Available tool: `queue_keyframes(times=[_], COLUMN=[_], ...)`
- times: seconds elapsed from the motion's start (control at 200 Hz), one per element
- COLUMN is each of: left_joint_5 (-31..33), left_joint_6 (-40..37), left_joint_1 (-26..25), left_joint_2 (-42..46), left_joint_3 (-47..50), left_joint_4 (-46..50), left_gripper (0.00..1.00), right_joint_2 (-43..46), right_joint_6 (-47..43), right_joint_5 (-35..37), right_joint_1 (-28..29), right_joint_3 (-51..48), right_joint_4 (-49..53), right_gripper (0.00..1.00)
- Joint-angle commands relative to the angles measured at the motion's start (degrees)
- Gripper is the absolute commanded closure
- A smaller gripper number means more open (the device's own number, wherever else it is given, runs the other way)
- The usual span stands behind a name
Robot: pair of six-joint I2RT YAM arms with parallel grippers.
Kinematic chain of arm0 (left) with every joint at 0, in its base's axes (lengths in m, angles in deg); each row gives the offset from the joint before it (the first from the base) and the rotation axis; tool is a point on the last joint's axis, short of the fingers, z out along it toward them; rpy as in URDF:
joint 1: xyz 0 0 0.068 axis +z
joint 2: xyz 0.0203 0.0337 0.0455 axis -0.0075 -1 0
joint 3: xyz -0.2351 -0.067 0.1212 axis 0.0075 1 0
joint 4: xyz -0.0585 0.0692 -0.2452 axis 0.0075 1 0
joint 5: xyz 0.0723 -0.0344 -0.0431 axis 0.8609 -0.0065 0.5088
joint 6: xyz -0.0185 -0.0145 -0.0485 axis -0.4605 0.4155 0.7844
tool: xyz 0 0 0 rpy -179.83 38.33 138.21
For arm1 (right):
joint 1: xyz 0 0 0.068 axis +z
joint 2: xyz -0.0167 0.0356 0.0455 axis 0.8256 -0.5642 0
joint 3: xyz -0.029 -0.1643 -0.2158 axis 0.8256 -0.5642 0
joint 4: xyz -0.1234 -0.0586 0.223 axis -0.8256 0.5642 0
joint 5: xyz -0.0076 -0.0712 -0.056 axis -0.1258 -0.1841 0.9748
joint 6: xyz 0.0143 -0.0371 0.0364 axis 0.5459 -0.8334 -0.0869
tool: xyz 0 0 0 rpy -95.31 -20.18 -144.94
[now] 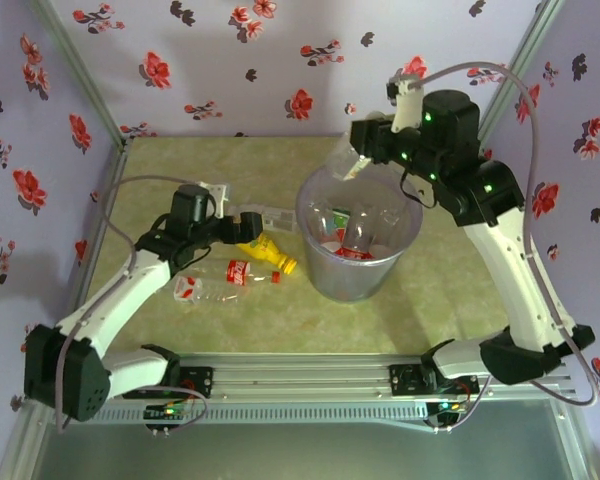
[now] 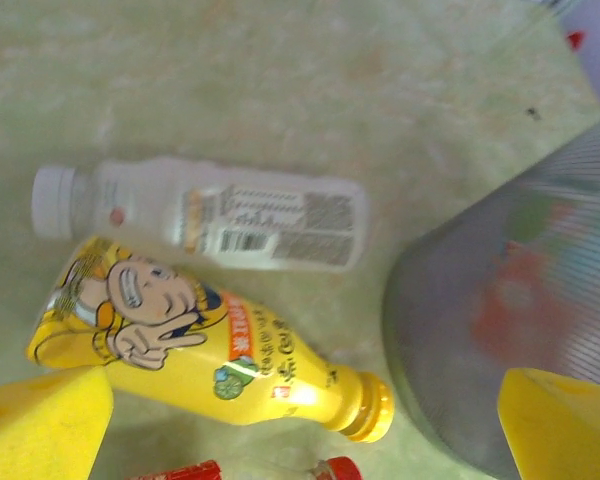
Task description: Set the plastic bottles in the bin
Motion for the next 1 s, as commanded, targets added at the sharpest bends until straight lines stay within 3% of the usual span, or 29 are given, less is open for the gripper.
queue_keyframes(times=[0.0,0.11,0.555,0.995], left_joint_5=[4.87,7.57,7.72,7.69], left_joint_6=[5.08,6.50,7.47,7.15], left_joint_1=[0.52,0.52,0.51,0.52], left_joint_2=[-2.14,-4.47,-7.82,-8.86], left_joint_3=[-3.85,-5.18,-5.89,-5.89], left_joint_4=[1.86,1.75,1.78,1.55], left_gripper=[0.01,0.02,0.02,0.02], right_joint_2=[0.52,1.23,0.97,-4.06], right_joint_6=[-6.75,-8.33,-12.35,-9.45], right_joint_5=[4.54,3.77,3.20,-1.28], right_joint_1=[-1.32,-1.34,-1.41,-1.83], right_joint_3=[-4.66,-9.17,-24.69,-27.33], right_joint_4=[4.55,4.31,-3.27,-1.92], right_gripper=[0.97,0.98,1.00,1.00])
